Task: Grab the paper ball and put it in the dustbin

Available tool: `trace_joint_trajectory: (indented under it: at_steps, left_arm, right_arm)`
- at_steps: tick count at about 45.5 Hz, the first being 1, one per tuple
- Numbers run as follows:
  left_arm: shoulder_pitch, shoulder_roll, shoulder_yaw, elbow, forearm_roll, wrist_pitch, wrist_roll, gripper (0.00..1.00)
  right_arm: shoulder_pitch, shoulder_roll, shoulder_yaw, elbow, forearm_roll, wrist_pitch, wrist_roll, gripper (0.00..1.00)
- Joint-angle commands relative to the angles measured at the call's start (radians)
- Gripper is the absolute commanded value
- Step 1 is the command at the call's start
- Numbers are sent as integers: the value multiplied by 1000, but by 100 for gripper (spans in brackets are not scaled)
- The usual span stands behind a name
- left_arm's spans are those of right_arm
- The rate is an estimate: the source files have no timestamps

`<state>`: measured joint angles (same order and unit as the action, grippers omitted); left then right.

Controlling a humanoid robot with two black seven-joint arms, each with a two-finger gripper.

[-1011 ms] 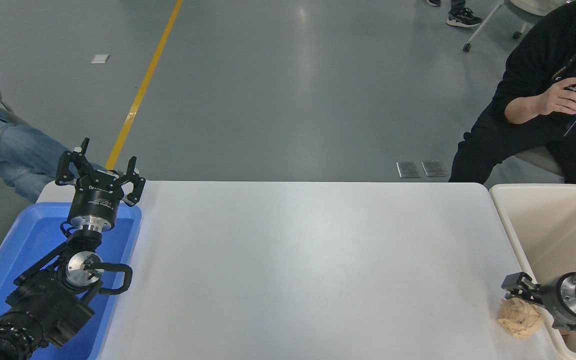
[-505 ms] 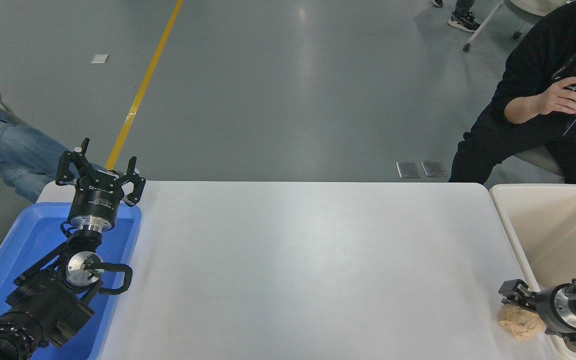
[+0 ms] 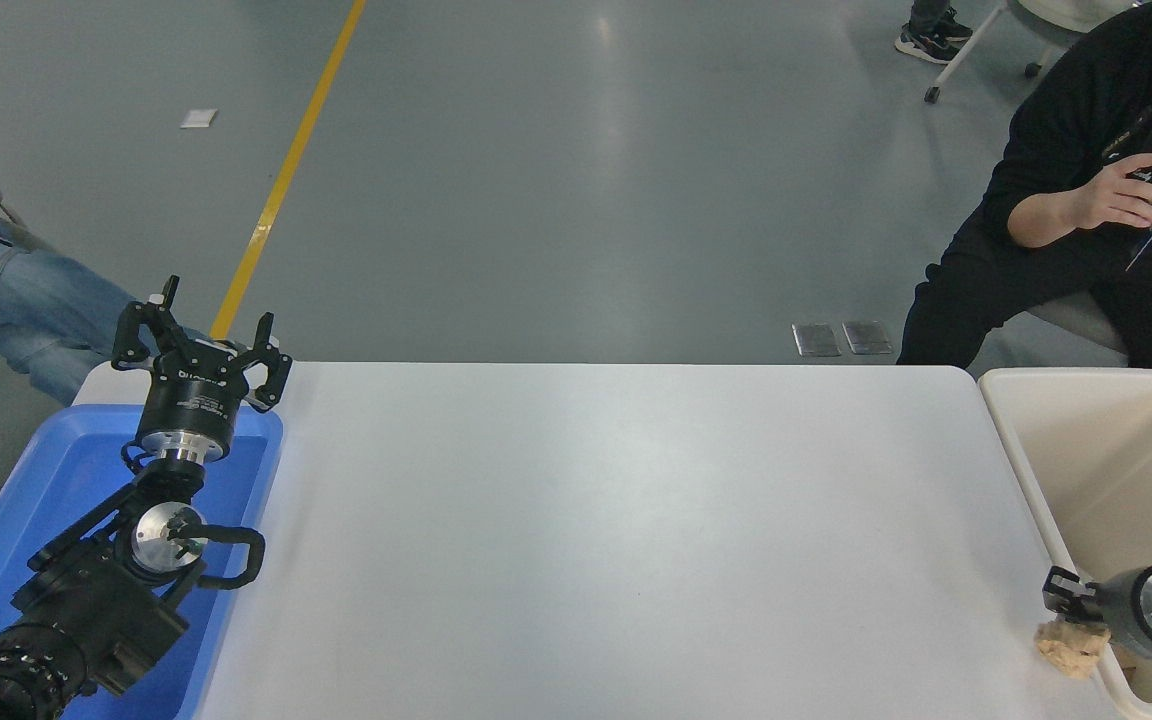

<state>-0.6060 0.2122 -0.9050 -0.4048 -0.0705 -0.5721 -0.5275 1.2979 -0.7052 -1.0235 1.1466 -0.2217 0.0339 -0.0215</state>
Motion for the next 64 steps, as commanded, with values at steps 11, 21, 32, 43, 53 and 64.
trace_joint_trajectory:
  at_steps: [11, 21, 32, 43, 53, 64]
  left_arm:
    - [0, 1, 0, 0, 0, 0, 0, 99]
    - [0, 1, 0, 0, 0, 0, 0, 99]
    - [0, 1, 0, 0, 0, 0, 0, 99]
    - [0, 1, 0, 0, 0, 0, 0, 99]
    - [0, 0, 0, 0, 0, 0, 0, 99]
    - [0, 0, 0, 0, 0, 0, 0, 99]
  right_arm:
    - [437, -11, -93, 65, -15, 182, 0, 0]
    - [609, -16, -101, 68, -16, 302, 0, 0]
    - [764, -34, -104, 67, -16, 365, 0, 0]
    - [818, -34, -129, 67, -44, 370, 0, 0]
    - [795, -42, -132, 53, -48, 353, -1, 0]
    - [491, -40, -102, -220, -28, 242, -1, 0]
